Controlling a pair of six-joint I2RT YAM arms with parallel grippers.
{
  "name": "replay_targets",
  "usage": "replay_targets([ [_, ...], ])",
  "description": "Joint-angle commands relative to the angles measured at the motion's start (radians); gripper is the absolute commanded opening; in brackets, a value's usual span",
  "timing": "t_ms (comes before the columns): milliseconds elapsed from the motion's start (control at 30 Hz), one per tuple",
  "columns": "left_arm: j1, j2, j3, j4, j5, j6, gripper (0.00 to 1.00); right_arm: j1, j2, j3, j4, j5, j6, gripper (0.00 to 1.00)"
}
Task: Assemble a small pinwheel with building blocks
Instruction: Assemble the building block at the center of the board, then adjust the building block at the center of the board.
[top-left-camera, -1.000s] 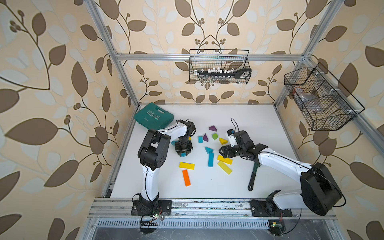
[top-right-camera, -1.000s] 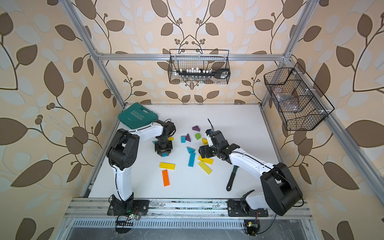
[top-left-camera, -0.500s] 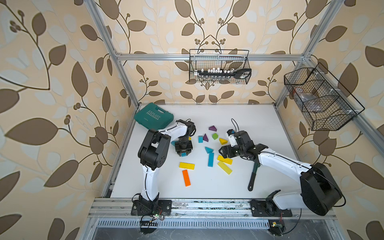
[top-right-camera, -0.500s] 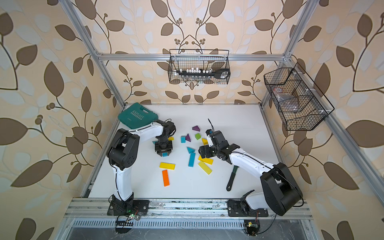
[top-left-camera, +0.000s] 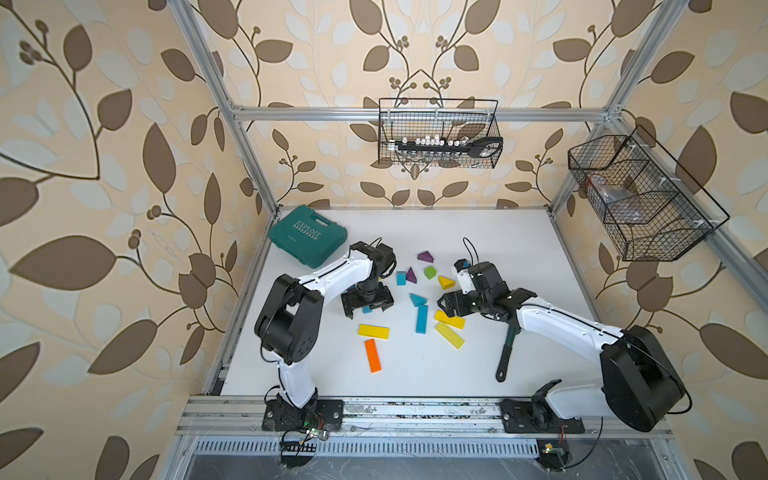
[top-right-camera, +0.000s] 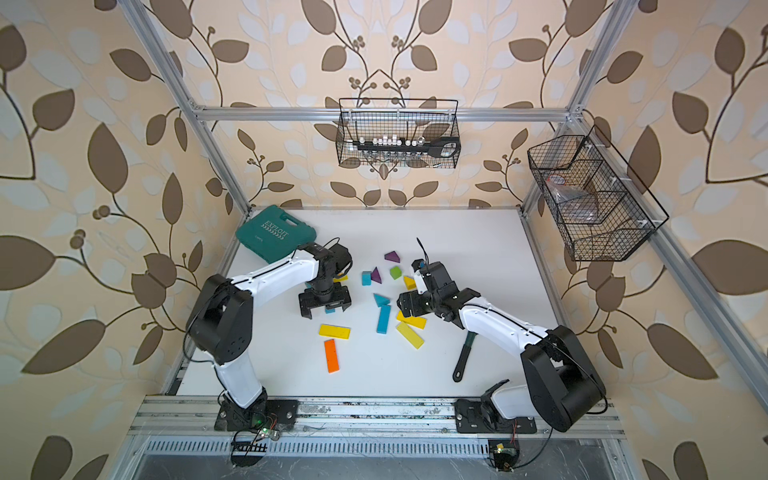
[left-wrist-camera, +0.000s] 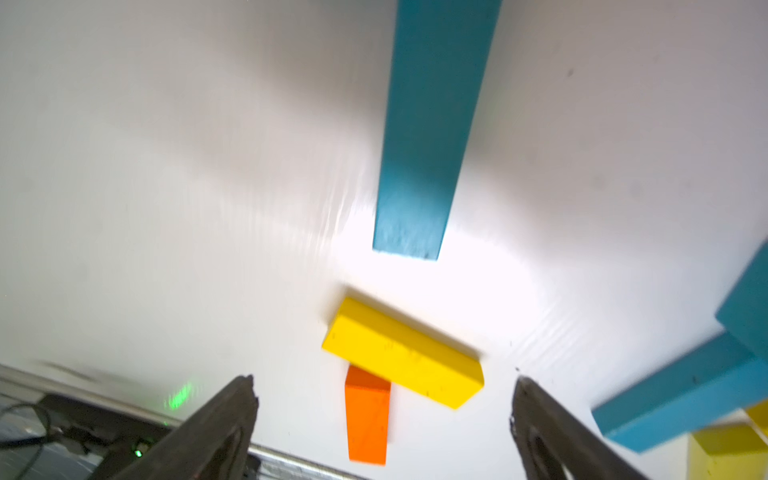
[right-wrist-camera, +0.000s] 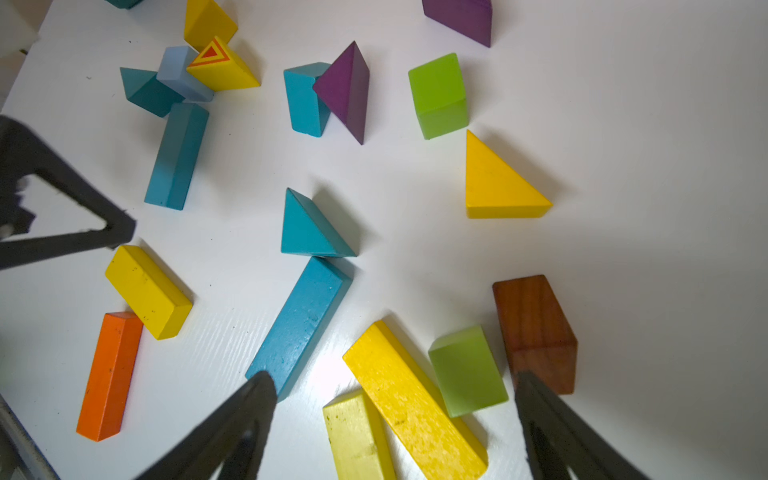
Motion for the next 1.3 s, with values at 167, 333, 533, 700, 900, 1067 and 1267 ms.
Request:
replay_targets([
  [167,-0.141,-0.193,-0.19,0.061,-0.012,-0.336,0.99,-0.003,-0.063,-0.035,0.016,-0.034,0.012,0.91],
  [333,-0.139,-0.178,-0.259,0.174,0.031,-0.33,0.85,-0.003,-0.074,-0.042,0.017,-0.043,0.014,0.91],
  [533,-0.09,-0.125,-0.209,0.181,-0.02,-0.258,0.98,-0.002,-0.098,-0.056,0.023,-0.037,0.01,0.91],
  [700,-0.061,-0.092,-0.209,0.252,-0.002,-0.22,0.95,-0.002,-0.09,-0.055,0.03,-0.043,0.006,0.91],
  [900,-0.046,-0.037,-0.196,0.271,0.014,-0.224,0.87,-0.002,-0.087,-0.058,0.037,-0.05,0.002,0.9],
  [1067,-0.043,0.035,-0.161,0.274,0.03,-0.21,0.67,-0.002,-0.088,-0.058,0.041,-0.053,-0.001,0.91],
  [1267,-0.068,0.11,-0.07,0.242,0.037,-0.168,0.49,-0.003,-0.09,-0.061,0.043,-0.05,-0.004,0.91],
])
